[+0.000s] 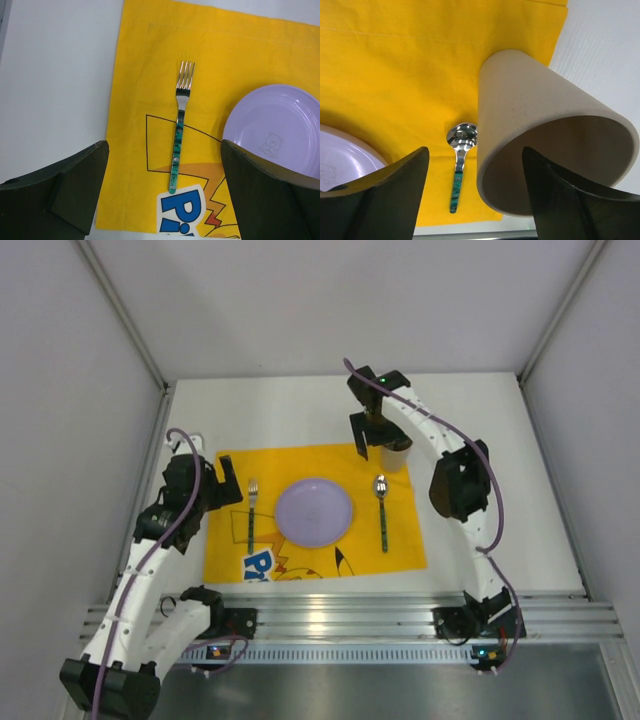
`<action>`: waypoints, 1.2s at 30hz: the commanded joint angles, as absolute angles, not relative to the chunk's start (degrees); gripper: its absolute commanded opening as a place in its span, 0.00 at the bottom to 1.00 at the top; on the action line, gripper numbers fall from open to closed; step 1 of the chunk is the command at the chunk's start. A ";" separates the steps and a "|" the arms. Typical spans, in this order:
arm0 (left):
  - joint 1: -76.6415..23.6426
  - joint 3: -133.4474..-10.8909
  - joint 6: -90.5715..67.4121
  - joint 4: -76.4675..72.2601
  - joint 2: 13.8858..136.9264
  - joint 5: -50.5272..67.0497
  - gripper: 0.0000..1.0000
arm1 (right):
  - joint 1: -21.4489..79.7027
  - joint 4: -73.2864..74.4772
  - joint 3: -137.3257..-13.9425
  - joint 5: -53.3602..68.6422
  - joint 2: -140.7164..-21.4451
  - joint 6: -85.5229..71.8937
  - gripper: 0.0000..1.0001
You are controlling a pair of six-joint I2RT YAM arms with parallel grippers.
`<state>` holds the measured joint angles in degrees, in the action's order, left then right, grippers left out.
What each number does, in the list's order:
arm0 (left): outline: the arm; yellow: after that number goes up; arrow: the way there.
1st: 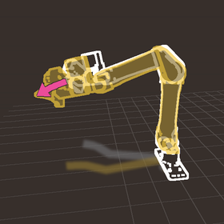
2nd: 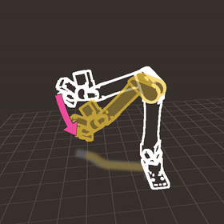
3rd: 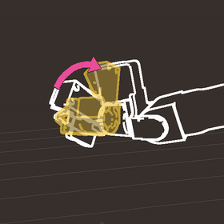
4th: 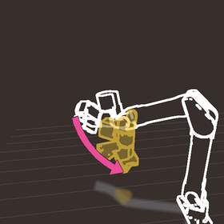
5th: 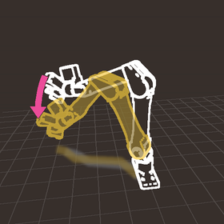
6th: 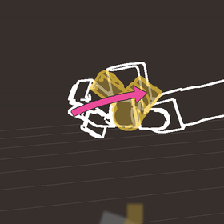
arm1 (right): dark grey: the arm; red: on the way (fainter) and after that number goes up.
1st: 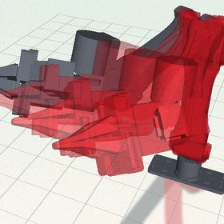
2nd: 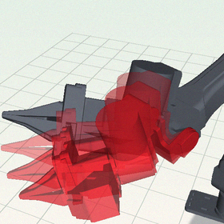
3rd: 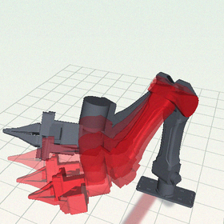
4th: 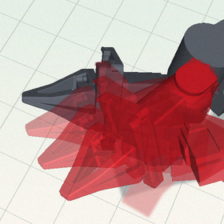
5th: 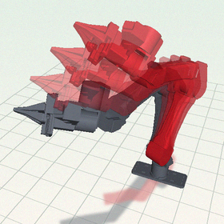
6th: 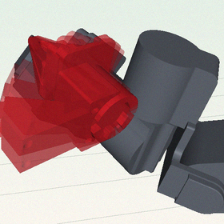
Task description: Set the dinner table for one person
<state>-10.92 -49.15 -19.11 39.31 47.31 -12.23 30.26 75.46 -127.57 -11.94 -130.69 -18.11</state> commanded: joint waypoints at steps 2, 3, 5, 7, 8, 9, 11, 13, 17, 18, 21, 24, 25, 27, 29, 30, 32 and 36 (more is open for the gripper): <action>-10.99 -49.31 -17.49 35.42 47.90 -11.87 0.99 | 30.41 77.43 -132.70 -12.92 -129.55 -18.37 0.79; -10.99 -49.57 -17.49 35.51 47.99 -11.95 0.98 | 30.50 78.13 -133.58 -13.18 -129.38 -18.46 0.85; -11.07 -50.01 -17.49 35.77 48.34 -11.87 0.99 | 30.41 78.66 -135.26 -14.41 -127.89 -18.37 0.90; -11.07 -50.80 -17.66 36.12 48.86 -11.78 0.98 | 30.41 78.66 -137.02 -15.72 -126.04 -17.85 0.95; -11.07 -51.06 -17.93 36.30 49.30 -11.78 0.98 | 30.32 78.31 -137.11 -15.82 -123.42 -17.49 0.96; -11.07 -51.41 -18.19 36.47 49.65 -11.60 0.99 | 30.32 77.61 -136.85 -16.26 -122.01 -16.79 0.98; -11.07 -51.85 -18.98 36.74 50.53 -11.17 0.98 | 30.32 77.52 -136.41 -17.14 -118.41 -16.18 1.00; -11.07 -52.73 -19.51 37.00 51.06 -10.55 0.98 | 30.32 78.22 -135.53 -17.84 -115.94 -15.99 0.99; -11.07 -54.40 -21.35 37.26 51.85 -9.32 0.98 | 32.07 71.84 -125.37 -13.29 -99.84 -15.39 1.00; -11.07 -54.93 -21.53 37.18 52.03 -9.23 0.99 | 33.21 61.28 -113.85 -10.49 -94.36 -13.47 1.00; -11.07 -55.37 -22.32 37.00 52.56 -8.01 0.98 | 36.65 41.22 -88.04 -6.25 -71.60 -16.40 1.00; -11.07 -55.28 -23.90 36.21 53.26 -4.23 0.98 | 36.65 34.72 -68.68 -5.11 -54.88 -26.87 1.00; -11.07 -55.20 -25.21 36.12 53.44 -3.52 0.98 | 36.65 35.50 -65.34 -4.23 -52.06 -28.72 1.00; -11.16 -54.32 -26.45 35.95 53.17 -2.64 0.99 | 36.74 39.01 -56.54 0.75 -44.85 -32.51 1.00; -11.16 -53.44 -27.24 35.77 52.21 -2.99 0.99 | 36.65 40.95 -49.09 5.43 -37.73 -34.35 1.00; -11.16 -52.74 -27.07 35.77 51.86 -3.60 0.98 | 36.74 41.65 -47.22 6.93 -35.27 -35.24 1.00; -11.16 -52.47 -25.50 36.55 51.24 -4.48 0.98 | 36.74 43.84 -43.79 7.65 -28.50 -37.69 1.00; -11.07 -53.70 -22.07 41.12 50.28 -9.92 0.99 | 36.74 47.10 -42.63 6.68 -20.14 -38.76 1.00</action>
